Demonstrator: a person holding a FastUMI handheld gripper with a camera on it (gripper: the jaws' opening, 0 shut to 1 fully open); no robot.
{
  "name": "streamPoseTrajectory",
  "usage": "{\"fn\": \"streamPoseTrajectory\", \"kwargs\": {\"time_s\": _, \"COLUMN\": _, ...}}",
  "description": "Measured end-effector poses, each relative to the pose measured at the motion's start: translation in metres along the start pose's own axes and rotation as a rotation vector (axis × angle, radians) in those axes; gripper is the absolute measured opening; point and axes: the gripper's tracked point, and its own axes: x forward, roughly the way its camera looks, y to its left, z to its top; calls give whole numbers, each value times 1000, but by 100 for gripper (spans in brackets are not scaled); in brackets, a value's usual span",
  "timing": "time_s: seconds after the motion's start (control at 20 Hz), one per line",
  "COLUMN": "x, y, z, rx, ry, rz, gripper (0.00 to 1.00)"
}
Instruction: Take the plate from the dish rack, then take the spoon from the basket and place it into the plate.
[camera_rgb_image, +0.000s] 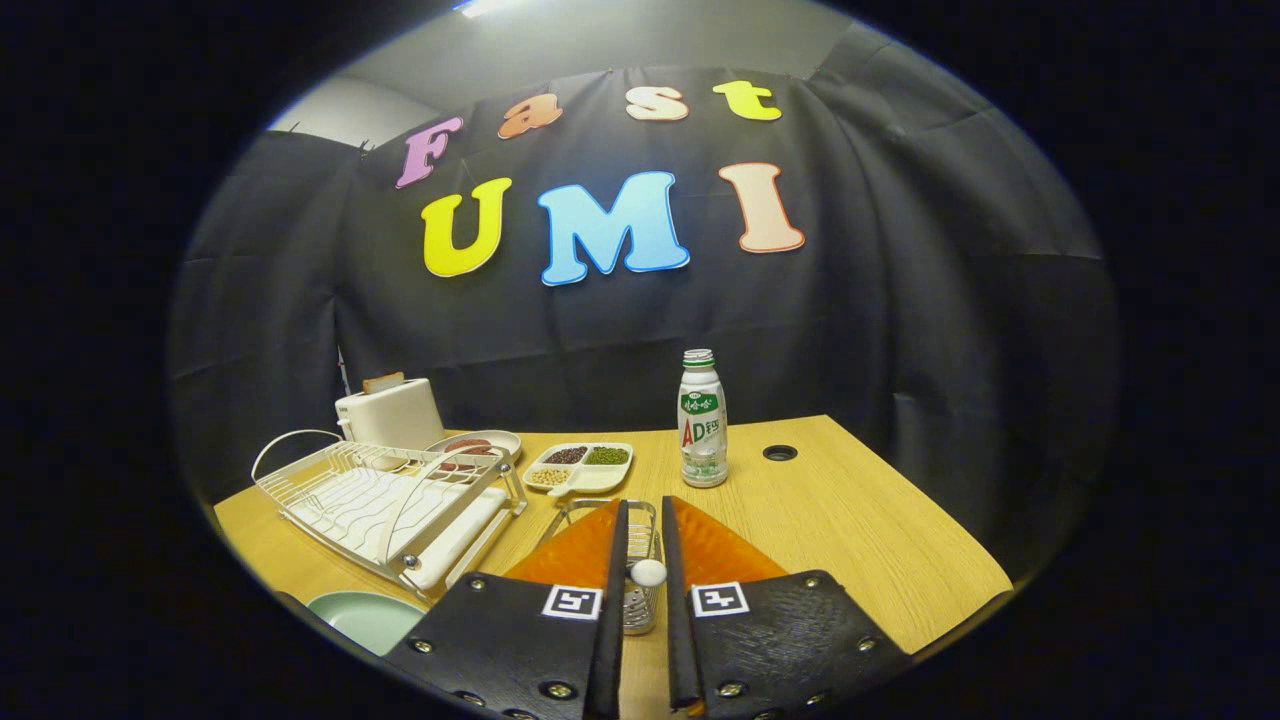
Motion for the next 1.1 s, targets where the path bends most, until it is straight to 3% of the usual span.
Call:
{"fn": "streamPoseTrajectory", "kwargs": {"time_s": 0.1, "x": 3, "y": 5, "z": -2, "rx": 5, "ry": 23, "rz": 17, "gripper": 7}}
{"fn": "streamPoseTrajectory", "kwargs": {"time_s": 0.35, "x": 0, "y": 9, "z": 0, "rx": 8, "ry": 68, "rz": 28, "gripper": 3}}
{"fn": "streamPoseTrajectory", "kwargs": {"time_s": 0.75, "x": -10, "y": 16, "z": 26, "rx": -18, "ry": 85, "rz": 30, "gripper": 3}}
{"fn": "streamPoseTrajectory", "kwargs": {"time_s": 1.1, "x": -22, "y": 15, "z": 76, "rx": -51, "ry": 88, "rz": 12, "gripper": 3}}
